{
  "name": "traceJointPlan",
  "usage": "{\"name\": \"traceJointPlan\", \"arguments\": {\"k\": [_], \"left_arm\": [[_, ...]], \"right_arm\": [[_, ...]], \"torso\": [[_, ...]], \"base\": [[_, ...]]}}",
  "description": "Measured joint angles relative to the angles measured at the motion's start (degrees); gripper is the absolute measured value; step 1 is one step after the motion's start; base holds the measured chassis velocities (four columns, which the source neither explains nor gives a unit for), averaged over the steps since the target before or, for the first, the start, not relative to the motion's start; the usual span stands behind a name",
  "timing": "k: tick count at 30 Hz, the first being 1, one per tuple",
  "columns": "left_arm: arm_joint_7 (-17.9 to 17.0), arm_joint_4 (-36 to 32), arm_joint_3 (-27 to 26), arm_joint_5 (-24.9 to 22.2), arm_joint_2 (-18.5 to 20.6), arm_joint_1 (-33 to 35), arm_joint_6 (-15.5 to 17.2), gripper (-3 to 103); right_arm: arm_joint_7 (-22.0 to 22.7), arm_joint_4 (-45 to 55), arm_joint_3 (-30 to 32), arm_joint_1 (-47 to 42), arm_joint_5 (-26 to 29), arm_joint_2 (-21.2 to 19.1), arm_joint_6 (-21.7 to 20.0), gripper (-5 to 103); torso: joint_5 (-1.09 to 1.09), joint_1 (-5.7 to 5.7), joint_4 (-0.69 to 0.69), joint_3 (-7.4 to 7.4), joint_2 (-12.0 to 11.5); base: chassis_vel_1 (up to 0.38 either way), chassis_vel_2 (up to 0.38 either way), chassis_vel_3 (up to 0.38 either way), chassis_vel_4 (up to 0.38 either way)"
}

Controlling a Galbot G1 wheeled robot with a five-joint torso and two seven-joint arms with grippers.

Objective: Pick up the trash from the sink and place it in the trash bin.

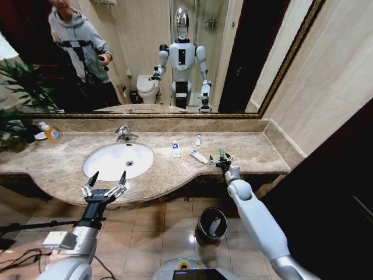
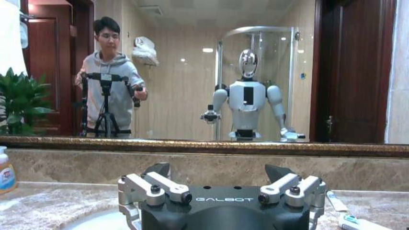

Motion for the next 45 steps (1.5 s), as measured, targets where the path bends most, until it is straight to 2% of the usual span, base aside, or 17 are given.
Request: {"name": "traceJointPlan", "arguments": {"k": [2, 4, 5, 7, 9, 11, 13, 15, 18, 19, 26, 35, 39, 41, 43, 44, 45], "left_arm": [[0.0, 0.0, 0.0, 0.0, 0.0, 0.0, 0.0, 100], [0.0, 0.0, 0.0, 0.0, 0.0, 0.0, 0.0, 100], [0.0, 0.0, 0.0, 0.0, 0.0, 0.0, 0.0, 100], [0.0, 0.0, 0.0, 0.0, 0.0, 0.0, 0.0, 100], [0.0, 0.0, 0.0, 0.0, 0.0, 0.0, 0.0, 100], [0.0, 0.0, 0.0, 0.0, 0.0, 0.0, 0.0, 100], [0.0, 0.0, 0.0, 0.0, 0.0, 0.0, 0.0, 100], [0.0, 0.0, 0.0, 0.0, 0.0, 0.0, 0.0, 100], [0.0, 0.0, 0.0, 0.0, 0.0, 0.0, 0.0, 100], [0.0, 0.0, 0.0, 0.0, 0.0, 0.0, 0.0, 100], [0.0, 0.0, 0.0, 0.0, 0.0, 0.0, 0.0, 100], [0.0, 0.0, 0.0, 0.0, -0.01, 0.0, 0.0, 100], [0.0, 0.0, 0.0, 0.0, 0.0, 0.0, 0.0, 100], [0.0, 0.0, 0.0, 0.0, 0.0, 0.0, 0.0, 100], [0.0, 0.0, 0.0, 0.0, 0.0, 0.0, 0.0, 100], [0.0, 0.0, 0.0, 0.0, -0.01, 0.0, 0.0, 100], [0.0, 0.0, 0.0, 0.0, -0.01, 0.0, 0.0, 100]], "right_arm": [[-0.12, -0.18, 0.23, -0.06, 0.05, -0.09, 0.05, 89], [-0.34, -0.48, 0.67, -0.3, 0.11, -0.38, 0.2, 78], [-0.34, -0.48, 0.67, -0.3, 0.11, -0.38, 0.2, 78], [-0.59, -0.56, 1.02, -0.58, 0.18, -0.72, 0.27, 67], [-0.62, -0.56, 1.08, -0.65, 0.2, -0.76, 0.27, 67], [-0.81, -0.52, 1.23, -1.05, 0.24, -0.87, 0.26, 50], [-0.86, -0.5, 1.25, -1.17, 0.24, -0.88, 0.26, 50], [-0.96, -0.4, 1.3, -1.51, 0.22, -0.88, 0.25, 39], [-0.98, -0.22, 1.32, -1.69, 0.2, -0.87, 0.25, 35], [-0.97, 0.12, 1.33, -1.82, 0.2, -0.86, 0.25, 24], [-0.64, 3.8, 2.31, -3.11, 0.77, -1.38, -0.24, 21], [-0.64, 19.87, 8.28, -13.8, 2.85, -3.7, -0.68, 21], [-0.66, 27.62, 11.26, -23.35, 3.12, -3.25, 1.41, 21], [-1.05, 31.63, 12.7, -30.47, 1.76, -1.81, 4.5, 21], [-1.26, 32.71, 13.01, -32.91, 1.02, -1.17, 5.86, 21], [-1.45, 34.26, 13.31, -37.76, -0.54, 0.39, 8.97, 21], [-1.45, 34.26, 13.31, -37.76, -0.54, 0.39, 8.97, 21]], "torso": [[0.0, 0.0, 0.0, 0.0, 0.0], [0.01, 0.0, 0.0, 0.0, 0.0], [0.01, 0.0, 0.0, 0.0, 0.0], [0.0, 0.0, 0.0, 0.0, 0.0], [0.0, 0.0, 0.0, 0.0, 0.0], [0.0, 0.0, 0.0, 0.0, 0.0], [0.0, 0.0, 0.0, 0.0, 0.0], [0.0, 0.0, 0.0, 0.0, 0.0], [0.0, 0.0, 0.0, 0.0, 0.0], [0.0, 0.0, 0.0, 0.0, 0.0], [0.0, 0.0, 0.0, 0.0, 0.0], [0.0, 0.0, 0.01, -0.01, 0.0], [0.0, 0.0, 0.0, -0.01, 0.01], [0.0, -0.01, 0.0, -0.01, 0.01], [0.0, -0.01, -0.01, -0.01, 0.01], [-0.01, -0.01, 0.0, -0.02, 0.02], [-0.01, -0.01, 0.0, -0.02, 0.02]], "base": [[0.0, 0.0, 0.0, 0.0], [0.0, 0.0, 0.0, 0.0], [0.0, 0.0, 0.0, 0.0], [0.0, 0.0, 0.0, 0.0], [0.0, 0.0, 0.0, 0.0], [0.0, 0.0, 0.0, 0.0], [0.0, 0.0, 0.0, 0.0], [0.0, 0.0, 0.0, 0.0], [0.0, 0.0, 0.0, 0.0], [0.0, 0.0, 0.0, 0.0], [0.0, 0.0, 0.0, 0.0], [0.0, 0.0, 0.0, 0.0], [0.0, 0.0, 0.0, 0.0], [0.0, 0.0, 0.0, 0.0], [0.0, 0.0, 0.0, 0.0], [0.0, 0.0, 0.0, 0.0], [0.0, 0.0, 0.0, 0.0]]}}
